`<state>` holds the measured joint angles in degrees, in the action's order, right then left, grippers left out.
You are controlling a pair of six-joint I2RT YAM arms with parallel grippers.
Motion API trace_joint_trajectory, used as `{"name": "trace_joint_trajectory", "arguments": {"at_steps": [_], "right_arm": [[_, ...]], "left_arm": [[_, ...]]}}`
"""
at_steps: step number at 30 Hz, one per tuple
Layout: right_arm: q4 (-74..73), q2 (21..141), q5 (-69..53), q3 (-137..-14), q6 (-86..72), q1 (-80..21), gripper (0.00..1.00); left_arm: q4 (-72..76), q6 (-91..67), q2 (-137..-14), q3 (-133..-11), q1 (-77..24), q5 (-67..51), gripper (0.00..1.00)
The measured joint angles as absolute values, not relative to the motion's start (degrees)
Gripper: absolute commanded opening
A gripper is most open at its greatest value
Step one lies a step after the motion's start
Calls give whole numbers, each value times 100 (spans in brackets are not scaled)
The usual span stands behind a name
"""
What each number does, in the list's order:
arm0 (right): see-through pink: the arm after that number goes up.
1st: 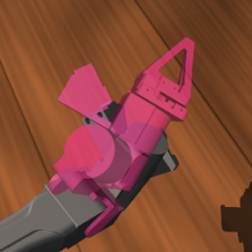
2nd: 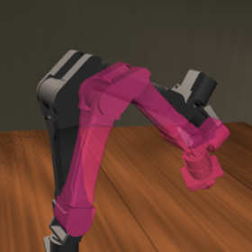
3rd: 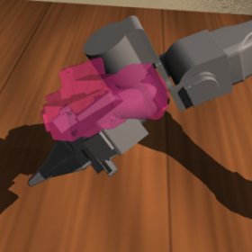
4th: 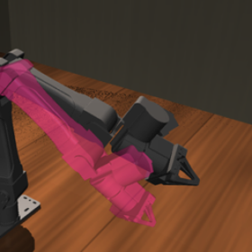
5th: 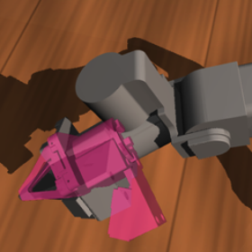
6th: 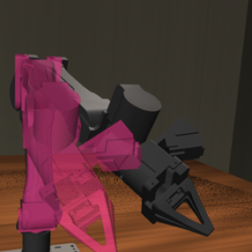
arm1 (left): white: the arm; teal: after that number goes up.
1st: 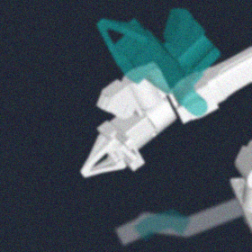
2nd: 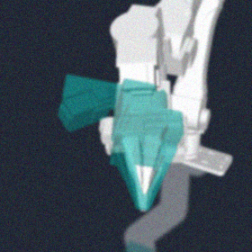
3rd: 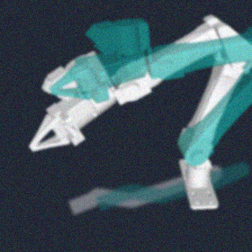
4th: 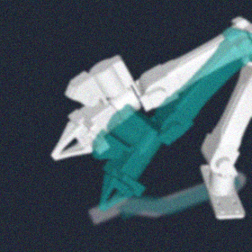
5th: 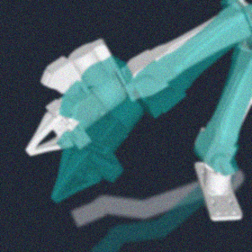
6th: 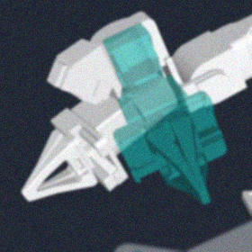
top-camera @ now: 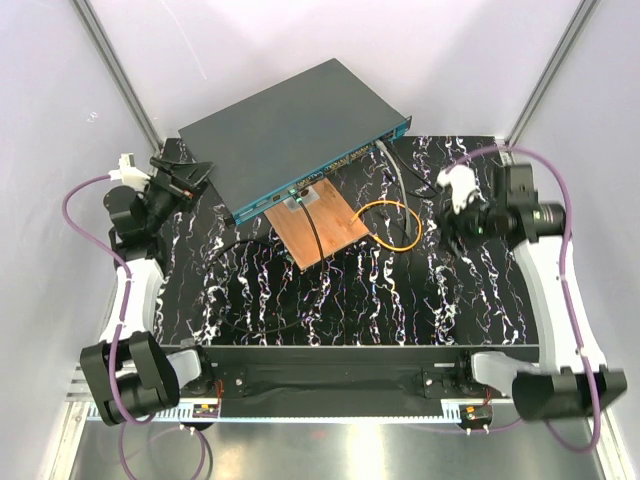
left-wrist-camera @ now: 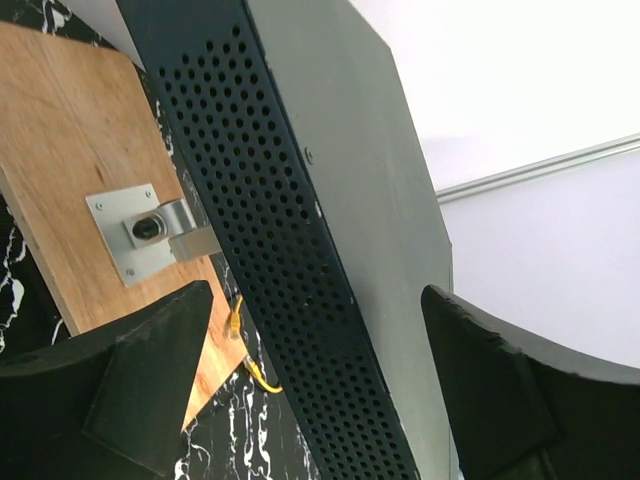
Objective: Insert the plug into the switch port
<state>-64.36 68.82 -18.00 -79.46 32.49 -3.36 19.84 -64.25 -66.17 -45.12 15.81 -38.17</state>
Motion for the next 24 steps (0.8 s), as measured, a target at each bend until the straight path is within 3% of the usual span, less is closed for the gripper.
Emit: {"name": "trace_joint_trajectory", "arguments": {"at_steps": [4,8,15,24], "right_arm": [[-6615,6239,-2838,-7207,3776,-368,60],[-6484,6377,-3179,-6692,4215,-687,57],[-4945,7118,-2381,-5529,4333,-2279,48],[-3046,9220,-1406,-5811,4510,-2401,44]], "left_arm": [[1975,-6372,-6455,-4512,1656,-3817,95],[1990,-6296,-6228,-4512,1699,-3817,95],[2014,-6180,-6062,-4530,1712,-3820,95],[1977,-6071,-6036,-4550,1726,-3837,95]]}}
